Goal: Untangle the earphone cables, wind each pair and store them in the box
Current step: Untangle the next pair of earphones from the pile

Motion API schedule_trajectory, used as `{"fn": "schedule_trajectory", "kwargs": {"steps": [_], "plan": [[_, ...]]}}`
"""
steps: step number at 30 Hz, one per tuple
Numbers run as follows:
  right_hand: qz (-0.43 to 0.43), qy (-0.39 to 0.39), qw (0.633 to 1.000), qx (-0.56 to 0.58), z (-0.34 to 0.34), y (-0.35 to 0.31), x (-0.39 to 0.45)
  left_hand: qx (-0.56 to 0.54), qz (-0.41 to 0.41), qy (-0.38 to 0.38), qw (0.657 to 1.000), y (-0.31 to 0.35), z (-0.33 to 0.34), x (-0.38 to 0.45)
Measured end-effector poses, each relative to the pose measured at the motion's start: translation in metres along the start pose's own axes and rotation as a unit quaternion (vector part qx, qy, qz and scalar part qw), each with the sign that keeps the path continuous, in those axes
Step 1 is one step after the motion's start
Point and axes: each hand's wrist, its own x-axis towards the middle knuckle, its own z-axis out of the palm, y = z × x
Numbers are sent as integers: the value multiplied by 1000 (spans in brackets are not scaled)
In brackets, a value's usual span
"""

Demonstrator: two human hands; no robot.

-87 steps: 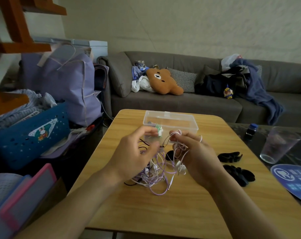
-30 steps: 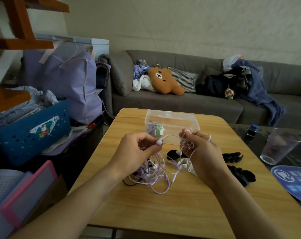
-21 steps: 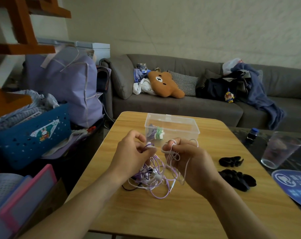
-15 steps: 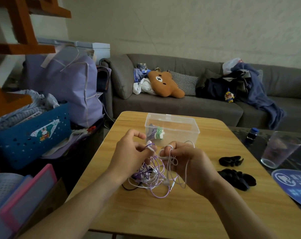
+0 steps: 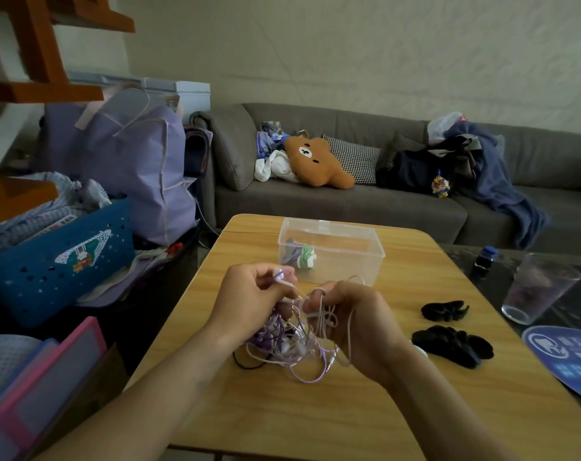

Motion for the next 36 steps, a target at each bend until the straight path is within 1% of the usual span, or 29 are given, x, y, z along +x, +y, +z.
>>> {"fn": "schedule_trajectory", "kwargs": {"steps": [2, 6, 9, 10, 13, 14, 16, 17, 20, 21, 24, 25, 27, 29, 31, 32, 33, 34, 35, 36], "plan": [[-19, -4, 998, 63, 2, -4, -3, -24, -37, -13, 999, 2, 1, -1], [-59, 14, 984, 170, 3, -8, -2, -29, -49, -104, 993, 2, 4, 1], [-53, 57, 984, 158, -3, -5, 2, -62, -42, -141, 987, 4, 3, 0], [-49, 70, 985, 150, -4, -4, 3, -89, -49, -146, 984, 4, 2, 0], [-42, 96, 982, 155, -6, -1, 5, -207, -110, -140, 962, 7, 2, 1], [-41, 100, 981, 159, -7, -2, 6, -204, -120, -126, 963, 8, 2, 2], [-35, 100, 981, 165, -7, -4, 5, -147, -107, -93, 979, 5, 2, 4], [-34, 100, 980, 172, -8, -5, 5, -132, -98, -88, 982, 4, 2, 4], [-43, 95, 976, 191, -8, -8, 1, -122, -78, -87, 986, 3, 2, 3], [-47, 91, 975, 197, -9, -10, 0, -93, -65, -79, 990, 4, 1, 3], [-62, 68, 972, 215, -15, -18, -4, 36, 5, -21, 999, -2, 0, 7], [-66, 69, 971, 220, -18, -20, -5, 76, 28, -9, 997, -4, 0, 8], [-84, 93, 967, 221, -25, -23, -7, 156, 65, -14, 986, -5, -3, 8], [-106, 149, 970, 163, -35, -25, -6, 248, 90, -28, 964, -4, -8, 6], [-123, 205, 969, 71, -42, -29, -7, 363, 111, -14, 925, -1, -11, 6], [-137, 214, 966, 34, -44, -34, -9, 417, 124, 4, 900, 2, -11, 5], [-157, 206, 966, -7, -44, -40, -12, 442, 156, 29, 883, 8, -10, 3], [-178, 186, 964, -62, -42, -48, -17, 426, 207, 50, 879, 17, -8, 0], [-194, 163, 959, -126, -39, -57, -26, 377, 263, 52, 887, 25, -4, -5], [-201, 133, 952, -188, -35, -64, -32, 303, 296, 30, 905, 36, 2, -12]]}}
